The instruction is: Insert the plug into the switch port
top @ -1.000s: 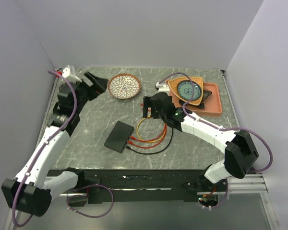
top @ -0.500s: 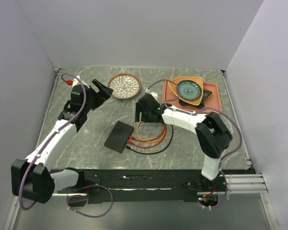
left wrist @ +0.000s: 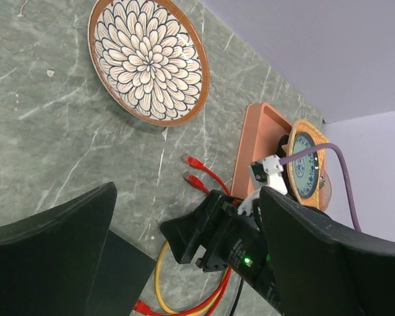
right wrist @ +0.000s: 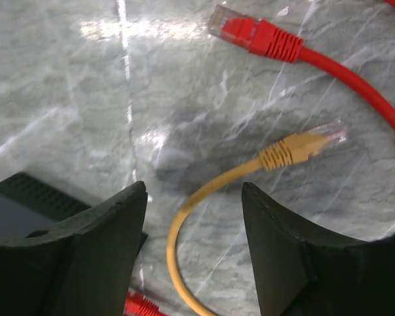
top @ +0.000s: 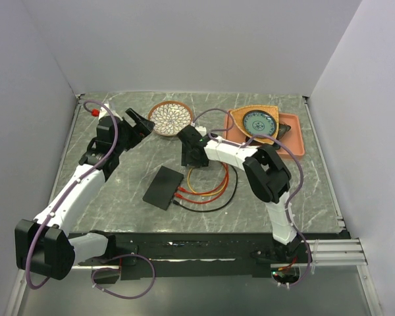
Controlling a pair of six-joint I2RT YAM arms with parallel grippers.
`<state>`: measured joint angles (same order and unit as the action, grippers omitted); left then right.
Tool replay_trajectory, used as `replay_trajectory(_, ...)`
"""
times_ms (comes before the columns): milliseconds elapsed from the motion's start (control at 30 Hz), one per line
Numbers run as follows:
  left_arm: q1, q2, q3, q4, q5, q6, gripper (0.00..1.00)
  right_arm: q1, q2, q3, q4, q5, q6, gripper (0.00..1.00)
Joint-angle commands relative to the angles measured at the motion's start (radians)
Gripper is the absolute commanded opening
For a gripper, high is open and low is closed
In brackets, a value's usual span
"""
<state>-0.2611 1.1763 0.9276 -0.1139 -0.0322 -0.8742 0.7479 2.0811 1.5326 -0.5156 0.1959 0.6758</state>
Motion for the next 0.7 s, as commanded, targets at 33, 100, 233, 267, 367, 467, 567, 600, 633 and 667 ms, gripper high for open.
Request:
replay_trajectory(33,0.002,-0.003,0.048,0.011,-0.011,0.033,0.96,-0.004,0.069,0.089,-0.116,0.073,-0.007,0.63)
replay_trajectory(100,0.002,-0.004,0.053,0.01,-0.017,0.041,0.96,-0.004,0.089,0.092,-0.121,0.062,-0.013,0.53)
replay_trajectory(233,0.002,-0.012,0.056,-0.003,-0.026,0.053,0.96,-0.004,0.099,0.081,-0.112,0.053,-0.025,0.31)
replay_trajectory(267,0.0,-0.014,0.053,-0.001,-0.029,0.057,0.96,-0.005,0.091,0.077,-0.101,0.054,-0.031,0.15)
replay_trajectory(367,0.002,-0.017,0.053,-0.003,-0.037,0.06,0.96,-0.005,0.06,0.057,-0.083,0.059,-0.042,0.02)
replay_trajectory(467,0.002,-0.014,0.056,-0.007,-0.032,0.061,0.96,-0.005,0.014,0.049,-0.064,0.054,-0.074,0.0)
replay_trajectory(567,0.002,-0.01,0.051,-0.006,-0.031,0.061,0.96,-0.004,-0.058,0.029,-0.017,0.014,-0.12,0.0)
replay_trajectory(600,0.002,-0.009,0.053,-0.007,-0.031,0.061,0.96,-0.007,-0.079,0.015,0.021,-0.004,-0.137,0.0)
replay_trajectory(633,0.002,-0.009,0.059,-0.012,-0.029,0.064,0.96,-0.005,-0.125,0.011,0.035,-0.028,-0.146,0.0)
replay_trajectory(667,0.002,-0.007,0.062,-0.015,-0.029,0.066,0.96,-0.005,-0.147,0.008,0.052,-0.082,-0.181,0.0)
